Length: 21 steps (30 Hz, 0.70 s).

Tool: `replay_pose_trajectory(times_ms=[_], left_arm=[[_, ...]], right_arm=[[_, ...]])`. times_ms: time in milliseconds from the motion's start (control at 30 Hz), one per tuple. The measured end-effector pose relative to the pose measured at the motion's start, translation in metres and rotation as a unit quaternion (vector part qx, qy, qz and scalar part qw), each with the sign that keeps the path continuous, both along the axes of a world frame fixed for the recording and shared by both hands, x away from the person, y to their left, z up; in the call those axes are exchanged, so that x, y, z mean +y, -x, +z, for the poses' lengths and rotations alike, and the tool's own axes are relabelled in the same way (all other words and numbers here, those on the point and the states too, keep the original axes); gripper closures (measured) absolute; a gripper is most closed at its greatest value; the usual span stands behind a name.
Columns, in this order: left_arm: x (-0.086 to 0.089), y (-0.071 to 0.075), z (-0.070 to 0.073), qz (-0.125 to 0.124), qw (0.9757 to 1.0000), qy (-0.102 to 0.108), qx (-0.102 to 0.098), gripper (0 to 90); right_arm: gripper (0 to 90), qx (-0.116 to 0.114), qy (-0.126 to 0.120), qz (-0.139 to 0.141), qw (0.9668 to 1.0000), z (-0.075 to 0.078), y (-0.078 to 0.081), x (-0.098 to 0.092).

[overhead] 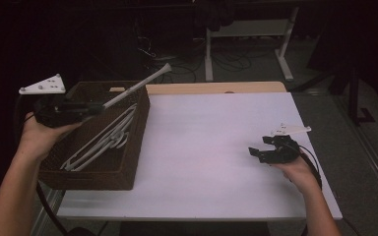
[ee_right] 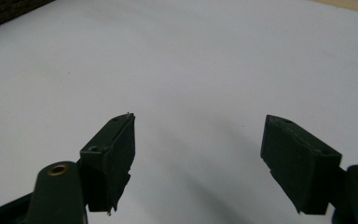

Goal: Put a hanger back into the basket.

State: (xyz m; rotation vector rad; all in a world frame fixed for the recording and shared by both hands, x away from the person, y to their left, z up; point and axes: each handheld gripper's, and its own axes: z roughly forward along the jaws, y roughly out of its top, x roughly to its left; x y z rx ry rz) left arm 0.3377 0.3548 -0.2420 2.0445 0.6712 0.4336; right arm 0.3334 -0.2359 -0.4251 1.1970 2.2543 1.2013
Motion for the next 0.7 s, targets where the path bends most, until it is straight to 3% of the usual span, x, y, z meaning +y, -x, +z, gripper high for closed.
replay_pose_trajectory(times_ms=[300, 500, 700], left_arm=[[0.045, 0.004, -0.024, 0.045, 0.9987, 0.017, 0.018, 83.2], [0.065, 0.01, -0.041, 0.065, 0.9974, 0.016, 0.025, 83.2], [0.077, 0.01, -0.056, 0.063, 0.9969, 0.033, 0.033, 83.2]], right_arm=[[25.5, 0.001, 0.003, -0.004, 1.0, 0.0, 0.0, 0.0], [25.5, 0.002, 0.005, -0.006, 1.0, 0.0, 0.0, 0.001], [25.5, 0.004, 0.008, -0.004, 0.9999, -0.002, -0.001, 0.001]])
